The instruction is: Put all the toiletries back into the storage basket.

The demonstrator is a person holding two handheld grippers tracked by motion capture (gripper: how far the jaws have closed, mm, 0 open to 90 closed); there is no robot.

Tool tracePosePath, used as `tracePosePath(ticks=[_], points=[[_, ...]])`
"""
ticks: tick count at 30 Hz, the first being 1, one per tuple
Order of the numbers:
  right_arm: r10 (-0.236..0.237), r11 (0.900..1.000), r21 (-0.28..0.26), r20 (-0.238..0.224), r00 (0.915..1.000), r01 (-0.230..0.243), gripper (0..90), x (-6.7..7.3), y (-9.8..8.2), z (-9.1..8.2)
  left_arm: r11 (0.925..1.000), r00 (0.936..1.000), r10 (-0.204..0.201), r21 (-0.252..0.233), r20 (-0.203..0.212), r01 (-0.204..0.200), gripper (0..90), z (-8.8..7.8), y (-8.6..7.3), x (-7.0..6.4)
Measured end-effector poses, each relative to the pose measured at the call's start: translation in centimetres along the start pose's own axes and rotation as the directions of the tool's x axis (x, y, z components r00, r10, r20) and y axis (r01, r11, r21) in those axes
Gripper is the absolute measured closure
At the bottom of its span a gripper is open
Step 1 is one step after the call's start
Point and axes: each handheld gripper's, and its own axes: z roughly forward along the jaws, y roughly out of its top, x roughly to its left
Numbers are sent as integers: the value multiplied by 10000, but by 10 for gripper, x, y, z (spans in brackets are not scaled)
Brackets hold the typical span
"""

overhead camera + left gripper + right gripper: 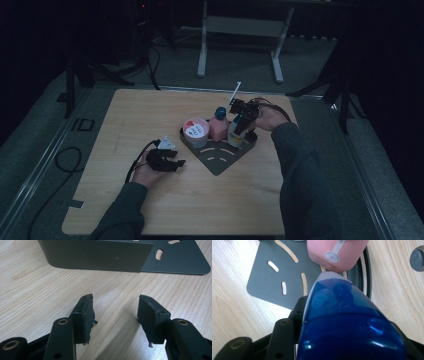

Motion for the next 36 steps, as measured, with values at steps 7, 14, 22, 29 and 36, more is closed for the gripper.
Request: tracePosePath(ticks=[7,14,22,29,36], points=[[150,9999,63,42,9999,-150,544,-3,1,4,10000,10000,20,-3,36,-19,469,0,0,0],[312,9995,83,69,9995,-313,545,-8,1,4,10000,10000,20,-12,35,-20,469,0,0,0],[436,9990,75,84,9990,-436,545,-12,1,6,10000,10000,28,-10,25,-28,469,0,0,0],[459,9988,157,143,9988,-461,545,-15,1,10,10000,10000,27,-6,36,-27,469,0,0,0],[716,9974,50,134,9973,-717,545,-20,0,11,10000,10000,26,-8,22,-26,469,0,0,0]])
